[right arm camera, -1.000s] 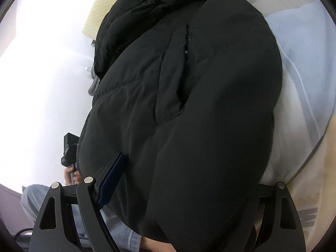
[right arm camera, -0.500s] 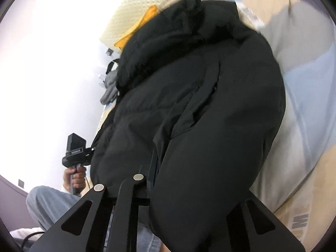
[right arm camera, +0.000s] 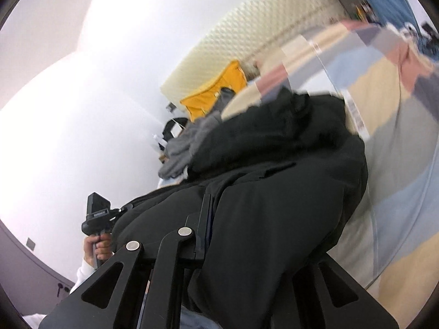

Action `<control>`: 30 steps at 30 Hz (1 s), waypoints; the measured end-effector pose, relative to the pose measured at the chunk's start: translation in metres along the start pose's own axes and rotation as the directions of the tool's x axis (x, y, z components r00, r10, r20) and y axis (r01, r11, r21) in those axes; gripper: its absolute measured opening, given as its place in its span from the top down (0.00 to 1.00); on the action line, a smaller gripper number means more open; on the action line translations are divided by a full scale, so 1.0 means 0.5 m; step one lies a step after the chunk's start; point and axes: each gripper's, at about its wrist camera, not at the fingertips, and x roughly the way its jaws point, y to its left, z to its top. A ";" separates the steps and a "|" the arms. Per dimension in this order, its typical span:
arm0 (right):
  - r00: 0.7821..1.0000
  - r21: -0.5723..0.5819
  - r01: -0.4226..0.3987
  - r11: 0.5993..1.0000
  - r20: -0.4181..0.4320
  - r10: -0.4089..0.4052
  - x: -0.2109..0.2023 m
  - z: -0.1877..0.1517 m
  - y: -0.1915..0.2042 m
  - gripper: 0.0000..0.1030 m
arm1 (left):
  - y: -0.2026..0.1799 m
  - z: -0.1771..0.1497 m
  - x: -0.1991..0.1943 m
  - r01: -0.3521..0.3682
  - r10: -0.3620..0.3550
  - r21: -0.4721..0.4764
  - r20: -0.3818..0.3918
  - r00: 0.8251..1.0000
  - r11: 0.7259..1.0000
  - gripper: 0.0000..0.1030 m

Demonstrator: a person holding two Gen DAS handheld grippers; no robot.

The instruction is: Fold large clothes

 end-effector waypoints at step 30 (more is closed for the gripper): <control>0.985 -0.028 -0.052 0.998 0.161 0.055 -0.211 -0.041 0.145 0.91 | -0.131 -0.060 -0.201 0.009 -0.009 -0.003 0.046 0.999 1.000 0.94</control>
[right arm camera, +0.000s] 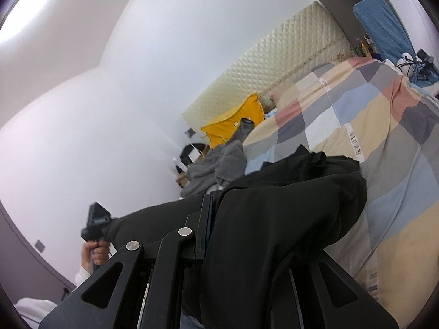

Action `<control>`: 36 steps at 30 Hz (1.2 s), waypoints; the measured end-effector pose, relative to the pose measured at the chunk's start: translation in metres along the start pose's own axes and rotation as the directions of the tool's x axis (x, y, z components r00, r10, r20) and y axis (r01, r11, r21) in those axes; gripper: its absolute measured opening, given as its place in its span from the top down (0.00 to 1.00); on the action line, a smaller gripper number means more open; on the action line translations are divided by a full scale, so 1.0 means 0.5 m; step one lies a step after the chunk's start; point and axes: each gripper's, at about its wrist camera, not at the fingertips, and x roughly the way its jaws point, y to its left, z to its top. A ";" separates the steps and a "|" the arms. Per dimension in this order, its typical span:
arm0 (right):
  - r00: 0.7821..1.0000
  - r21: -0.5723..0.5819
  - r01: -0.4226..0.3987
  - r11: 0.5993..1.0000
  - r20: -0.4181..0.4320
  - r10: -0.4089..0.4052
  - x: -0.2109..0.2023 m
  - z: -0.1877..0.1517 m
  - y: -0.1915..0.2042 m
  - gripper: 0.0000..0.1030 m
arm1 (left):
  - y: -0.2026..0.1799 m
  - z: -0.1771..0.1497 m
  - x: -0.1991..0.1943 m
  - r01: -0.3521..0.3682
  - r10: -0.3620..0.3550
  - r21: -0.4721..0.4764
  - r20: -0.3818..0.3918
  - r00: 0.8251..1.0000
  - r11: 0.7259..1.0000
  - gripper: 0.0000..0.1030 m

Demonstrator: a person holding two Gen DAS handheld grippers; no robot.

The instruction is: Fold large clothes

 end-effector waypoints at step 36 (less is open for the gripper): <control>0.889 0.336 0.446 0.829 -0.275 -0.367 0.526 0.206 -0.513 0.93 | 0.131 0.327 0.542 -0.519 0.529 0.108 -0.103 0.843 0.848 0.94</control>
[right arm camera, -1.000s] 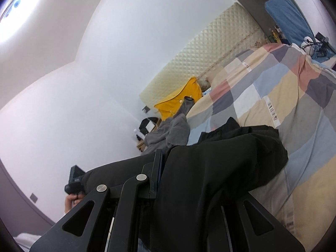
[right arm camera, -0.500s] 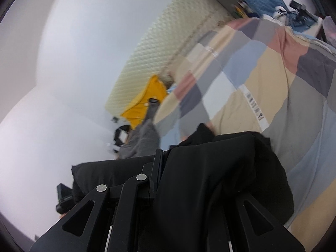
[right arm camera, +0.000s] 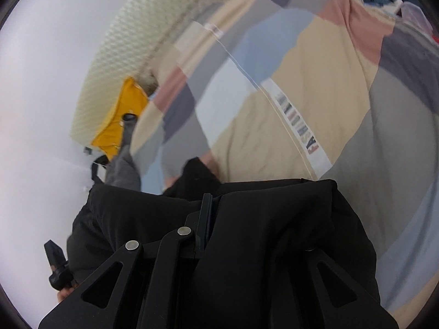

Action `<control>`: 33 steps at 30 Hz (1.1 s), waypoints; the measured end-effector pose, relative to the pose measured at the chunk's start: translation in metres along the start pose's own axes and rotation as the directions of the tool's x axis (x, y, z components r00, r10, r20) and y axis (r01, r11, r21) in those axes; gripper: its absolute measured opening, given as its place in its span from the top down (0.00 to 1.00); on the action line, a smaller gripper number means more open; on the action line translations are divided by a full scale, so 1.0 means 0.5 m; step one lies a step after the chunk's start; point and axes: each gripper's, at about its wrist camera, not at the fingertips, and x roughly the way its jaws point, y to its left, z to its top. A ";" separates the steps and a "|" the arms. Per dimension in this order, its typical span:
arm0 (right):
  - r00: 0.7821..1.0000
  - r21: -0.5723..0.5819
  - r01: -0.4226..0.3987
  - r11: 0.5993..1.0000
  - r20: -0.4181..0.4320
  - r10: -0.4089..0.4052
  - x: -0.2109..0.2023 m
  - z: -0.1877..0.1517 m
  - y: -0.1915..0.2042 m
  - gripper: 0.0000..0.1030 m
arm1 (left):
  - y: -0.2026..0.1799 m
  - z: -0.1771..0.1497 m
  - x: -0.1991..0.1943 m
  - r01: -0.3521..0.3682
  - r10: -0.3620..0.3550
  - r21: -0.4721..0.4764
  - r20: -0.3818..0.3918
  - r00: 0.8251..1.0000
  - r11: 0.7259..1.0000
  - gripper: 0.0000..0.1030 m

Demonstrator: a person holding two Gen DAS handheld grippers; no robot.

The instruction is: Fold large clothes

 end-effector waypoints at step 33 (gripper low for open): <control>0.996 0.033 -0.069 0.997 -0.052 0.071 -0.048 -0.044 -0.055 0.41 | 0.043 -0.058 0.030 0.028 -0.032 -0.051 -0.073 0.997 0.998 0.54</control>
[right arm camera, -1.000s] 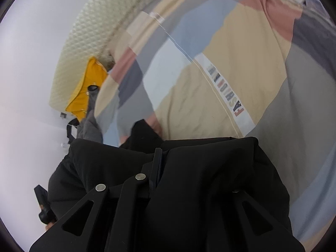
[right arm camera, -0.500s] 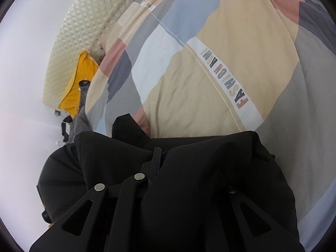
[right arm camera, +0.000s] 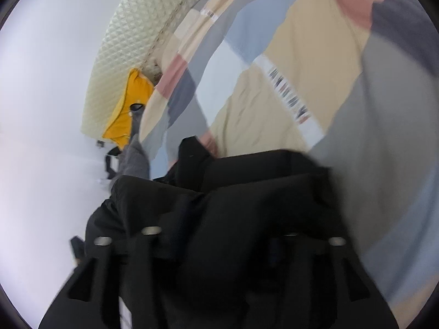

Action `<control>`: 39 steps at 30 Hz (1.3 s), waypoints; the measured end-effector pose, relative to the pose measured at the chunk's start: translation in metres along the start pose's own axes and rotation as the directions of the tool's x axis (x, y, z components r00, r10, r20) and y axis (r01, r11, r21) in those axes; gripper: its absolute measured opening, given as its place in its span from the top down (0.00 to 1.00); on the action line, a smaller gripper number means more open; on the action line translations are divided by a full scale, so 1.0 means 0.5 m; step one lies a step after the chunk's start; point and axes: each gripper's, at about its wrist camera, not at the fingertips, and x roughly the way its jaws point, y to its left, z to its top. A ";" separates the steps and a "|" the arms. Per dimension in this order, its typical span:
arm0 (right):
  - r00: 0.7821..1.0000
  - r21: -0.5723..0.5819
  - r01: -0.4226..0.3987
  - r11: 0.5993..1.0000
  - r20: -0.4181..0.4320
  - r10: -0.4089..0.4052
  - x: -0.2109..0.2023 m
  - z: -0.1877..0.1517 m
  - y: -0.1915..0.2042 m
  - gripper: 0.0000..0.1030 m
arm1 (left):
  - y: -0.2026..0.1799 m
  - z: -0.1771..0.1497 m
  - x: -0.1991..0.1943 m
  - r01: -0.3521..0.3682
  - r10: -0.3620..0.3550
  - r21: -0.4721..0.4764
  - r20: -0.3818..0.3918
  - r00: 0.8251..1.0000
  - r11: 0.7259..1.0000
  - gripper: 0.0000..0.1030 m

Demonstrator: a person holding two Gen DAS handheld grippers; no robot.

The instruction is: Fold large clothes

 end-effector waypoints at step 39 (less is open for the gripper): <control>0.921 -0.569 0.388 0.725 0.274 -0.278 0.269 -0.107 0.236 0.18 | -0.292 -0.034 0.160 -0.198 0.081 0.399 0.291 0.953 0.895 0.27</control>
